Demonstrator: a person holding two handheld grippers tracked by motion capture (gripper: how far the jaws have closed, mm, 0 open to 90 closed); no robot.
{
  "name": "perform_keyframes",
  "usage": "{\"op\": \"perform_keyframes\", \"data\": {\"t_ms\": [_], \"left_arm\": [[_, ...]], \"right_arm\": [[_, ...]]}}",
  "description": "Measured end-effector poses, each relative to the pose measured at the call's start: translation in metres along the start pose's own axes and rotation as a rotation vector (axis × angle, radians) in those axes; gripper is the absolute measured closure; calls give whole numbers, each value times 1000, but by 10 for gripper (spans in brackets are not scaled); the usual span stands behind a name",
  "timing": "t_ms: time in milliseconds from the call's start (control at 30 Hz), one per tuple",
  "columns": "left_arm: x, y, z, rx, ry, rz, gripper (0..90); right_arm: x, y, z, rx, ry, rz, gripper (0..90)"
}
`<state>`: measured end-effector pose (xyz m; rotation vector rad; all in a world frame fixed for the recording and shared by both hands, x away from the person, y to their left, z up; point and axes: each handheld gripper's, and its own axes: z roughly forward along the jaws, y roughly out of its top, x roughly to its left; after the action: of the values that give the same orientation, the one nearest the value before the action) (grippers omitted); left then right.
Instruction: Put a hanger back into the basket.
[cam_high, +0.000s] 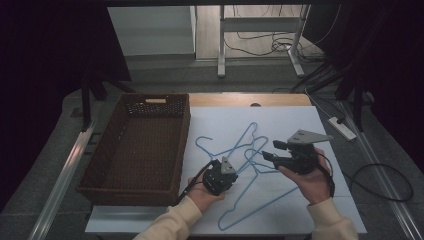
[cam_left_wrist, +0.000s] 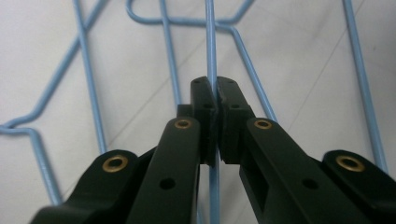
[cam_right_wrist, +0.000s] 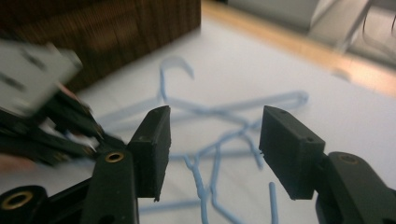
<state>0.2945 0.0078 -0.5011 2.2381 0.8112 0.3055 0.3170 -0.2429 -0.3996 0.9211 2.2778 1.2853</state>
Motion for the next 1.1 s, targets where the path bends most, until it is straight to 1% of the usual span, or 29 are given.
{"op": "perform_keyframes", "data": {"t_ms": [33,67,133,167,200,233,367,400,433,467,533,667,700,800,833,933,1067,1100], "left_arm": [[1,0,-2,-9,2,-8,869],[3,1,-5,-24,8,-19,869],[4,2,-9,-36,11,-27,869],[4,2,-9,-36,11,-27,869],[6,3,-13,-45,14,-32,869],[6,4,-15,-51,16,-35,870],[7,6,-21,-68,12,-46,870],[7,7,-22,-71,11,-47,870],[7,7,-22,-71,11,-47,870],[8,8,-26,-78,3,-54,870],[8,10,-30,-87,1,-58,870],[8,15,-41,-112,-6,-52,870],[8,15,-41,-112,-6,-52,870],[7,20,-50,-127,-9,-42,871],[7,23,-56,-135,-18,-43,870],[7,27,-66,-145,-30,-41,870],[10,30,-78,-164,-51,-55,870],[10,30,-78,-164,-51,-55,870]], "right_arm": [[-2,0,-9,-51,7,18,423],[-4,-1,-20,-93,24,32,418],[-5,-4,-28,-116,38,33,409],[-5,-4,-28,-116,38,33,409],[-7,-11,-35,-121,60,27,408],[-7,-14,-37,-125,60,26,408],[-12,-31,-45,-120,48,33,391],[-14,-36,-46,-123,45,43,386],[-14,-36,-46,-123,45,43,386],[-18,-44,-47,-117,32,59,379],[-22,-51,-46,-111,23,78,375],[-29,-66,-42,-83,10,109,375],[-29,-66,-42,-83,10,109,375],[-32,-74,-37,-64,6,122,376],[-32,-76,-36,-61,3,119,378],[-31,-79,-34,-54,-5,107,379],[-31,-83,-31,-49,-16,107,363],[-31,-83,-31,-49,-16,107,363]]}}
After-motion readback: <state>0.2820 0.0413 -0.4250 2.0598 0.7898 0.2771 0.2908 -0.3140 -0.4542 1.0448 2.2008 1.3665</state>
